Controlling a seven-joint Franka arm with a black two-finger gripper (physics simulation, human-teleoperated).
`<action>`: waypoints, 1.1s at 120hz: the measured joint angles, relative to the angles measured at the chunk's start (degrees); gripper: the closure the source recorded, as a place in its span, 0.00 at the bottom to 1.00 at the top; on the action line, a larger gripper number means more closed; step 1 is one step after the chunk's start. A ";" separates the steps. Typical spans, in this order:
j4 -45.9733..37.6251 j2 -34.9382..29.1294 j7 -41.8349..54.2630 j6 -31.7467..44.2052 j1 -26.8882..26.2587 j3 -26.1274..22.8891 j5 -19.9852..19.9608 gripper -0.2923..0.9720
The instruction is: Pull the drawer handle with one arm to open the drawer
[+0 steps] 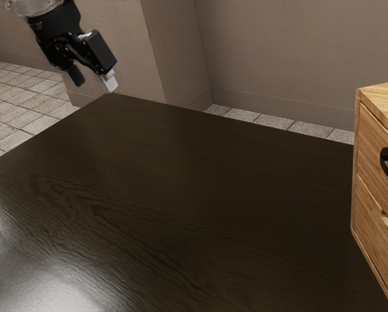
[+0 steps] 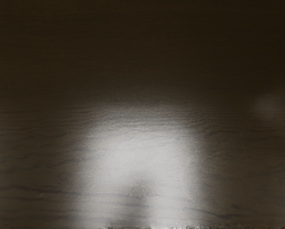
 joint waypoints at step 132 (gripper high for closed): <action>-6.99 6.89 51.19 20.61 -26.23 -4.75 2.48 0.23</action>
